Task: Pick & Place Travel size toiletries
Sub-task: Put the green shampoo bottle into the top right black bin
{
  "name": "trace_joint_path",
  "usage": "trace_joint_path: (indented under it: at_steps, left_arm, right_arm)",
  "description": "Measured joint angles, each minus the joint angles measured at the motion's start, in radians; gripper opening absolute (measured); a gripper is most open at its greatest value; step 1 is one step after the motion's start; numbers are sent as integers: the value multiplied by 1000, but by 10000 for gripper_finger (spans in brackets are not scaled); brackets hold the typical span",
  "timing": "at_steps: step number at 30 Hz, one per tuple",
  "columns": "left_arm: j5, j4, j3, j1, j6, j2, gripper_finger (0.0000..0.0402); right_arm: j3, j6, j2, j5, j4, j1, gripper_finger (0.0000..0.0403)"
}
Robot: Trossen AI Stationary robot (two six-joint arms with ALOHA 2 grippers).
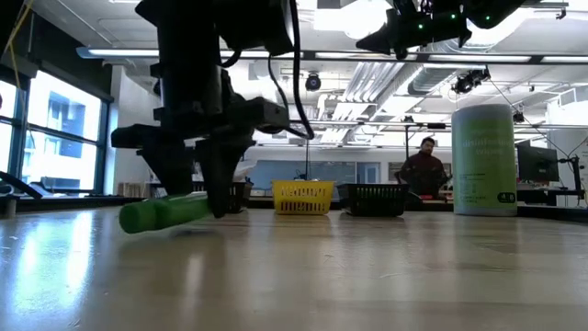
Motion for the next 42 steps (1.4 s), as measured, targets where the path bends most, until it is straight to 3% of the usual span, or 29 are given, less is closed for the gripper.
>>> trace_joint_path:
  at_steps: [10, 21, 33, 42]
  left_arm:
    - [-91, -132, 0, 73, 130, -99, 173]
    - [-213, -137, 0, 227, 389, -302, 173]
    - [-205, 190, -1, 456, 794, -507, 173]
    - [-17, 567, -1, 622, 1045, -536, 173]
  right_arm:
    - [0, 15, -2, -41, -23, 0, 3]
    - [0, 18, -24, -83, -75, -7, 3]
    - [0, 68, -35, -139, -96, -27, 3]
    - [0, 154, -35, -190, -120, -26, 3]
